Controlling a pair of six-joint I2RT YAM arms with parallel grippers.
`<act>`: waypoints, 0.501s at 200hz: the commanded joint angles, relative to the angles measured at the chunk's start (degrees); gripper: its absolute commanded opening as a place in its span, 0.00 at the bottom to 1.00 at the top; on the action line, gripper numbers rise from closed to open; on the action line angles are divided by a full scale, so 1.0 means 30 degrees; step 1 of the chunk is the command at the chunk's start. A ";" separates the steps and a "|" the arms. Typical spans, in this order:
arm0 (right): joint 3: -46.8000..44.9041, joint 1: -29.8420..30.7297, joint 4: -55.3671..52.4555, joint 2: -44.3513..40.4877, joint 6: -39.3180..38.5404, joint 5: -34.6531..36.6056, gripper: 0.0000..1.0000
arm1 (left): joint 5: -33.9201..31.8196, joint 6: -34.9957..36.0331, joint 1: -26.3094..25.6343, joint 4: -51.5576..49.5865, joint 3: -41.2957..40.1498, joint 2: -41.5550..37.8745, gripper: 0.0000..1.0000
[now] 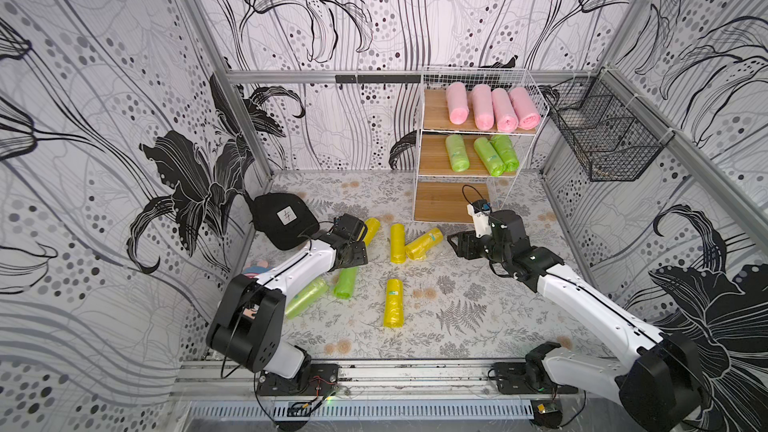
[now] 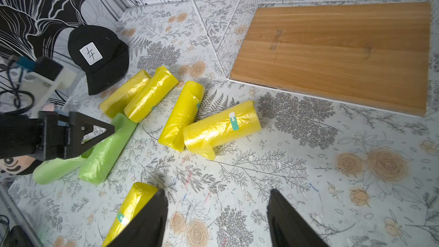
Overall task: Sort the rolls of trash bags by color and place them on the shelf
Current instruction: Pick up the roll of trash bags from the center of the board.
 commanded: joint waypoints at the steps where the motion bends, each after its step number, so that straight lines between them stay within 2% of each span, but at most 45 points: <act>1: 0.0038 0.0051 0.0649 -0.0091 0.0160 -0.0564 0.69 | 0.0477 0.1917 0.0407 -0.0717 0.1098 0.0803 0.80; 61: -0.1002 0.0047 0.1096 -0.0786 0.0595 -0.0325 0.70 | 0.1912 0.3482 0.0851 -0.1099 0.2892 0.3847 0.76; 100: -0.0959 0.0051 0.0796 -0.0906 0.0628 -0.0195 0.70 | 0.0923 0.3611 0.0853 -0.0929 0.3363 0.5270 0.70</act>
